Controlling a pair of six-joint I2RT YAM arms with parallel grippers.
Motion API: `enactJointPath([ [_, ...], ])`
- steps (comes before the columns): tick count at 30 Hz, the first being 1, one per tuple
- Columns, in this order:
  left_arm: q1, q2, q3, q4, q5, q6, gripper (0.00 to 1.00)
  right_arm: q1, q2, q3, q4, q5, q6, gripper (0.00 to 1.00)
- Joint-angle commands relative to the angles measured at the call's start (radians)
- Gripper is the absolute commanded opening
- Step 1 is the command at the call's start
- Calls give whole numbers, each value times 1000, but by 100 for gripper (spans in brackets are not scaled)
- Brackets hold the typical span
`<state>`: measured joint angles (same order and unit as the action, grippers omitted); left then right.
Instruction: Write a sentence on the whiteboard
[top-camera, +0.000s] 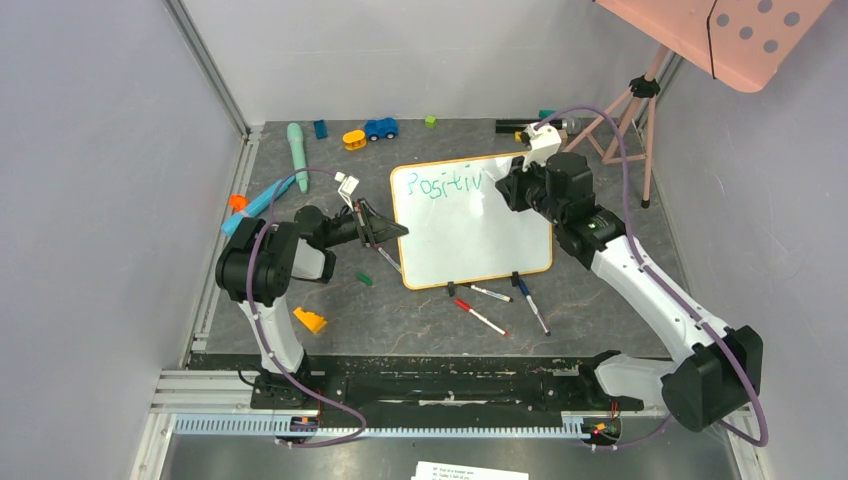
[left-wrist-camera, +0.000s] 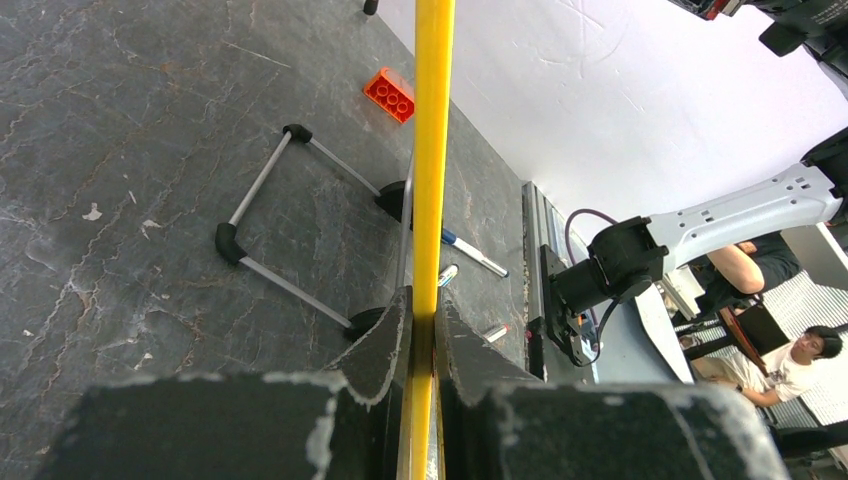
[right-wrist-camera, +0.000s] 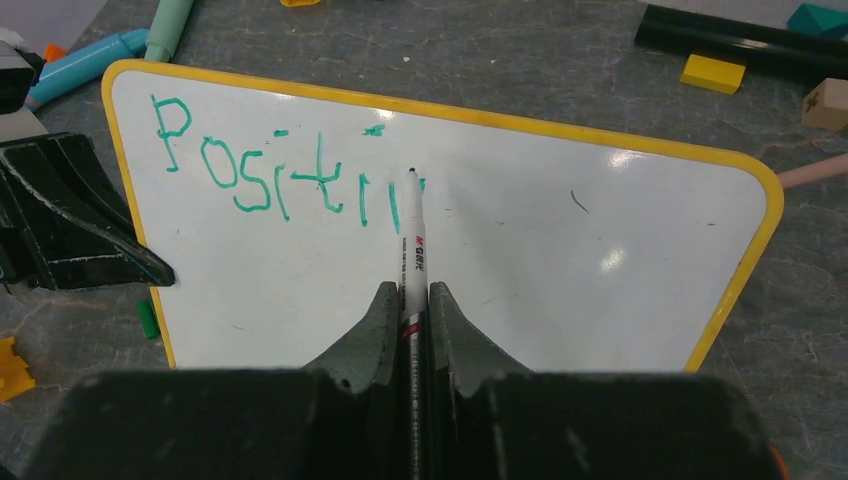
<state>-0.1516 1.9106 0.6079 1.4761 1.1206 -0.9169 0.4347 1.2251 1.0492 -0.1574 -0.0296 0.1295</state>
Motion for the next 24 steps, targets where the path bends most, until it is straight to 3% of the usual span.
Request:
enactJointPath([
  [1,3,-7,7,81,-1,1,2,-5,-33,-10,56,-11,-4,0],
  [24,2,5,-29,81,10,36,2,-11,-78,-25,39,46,-4,0],
])
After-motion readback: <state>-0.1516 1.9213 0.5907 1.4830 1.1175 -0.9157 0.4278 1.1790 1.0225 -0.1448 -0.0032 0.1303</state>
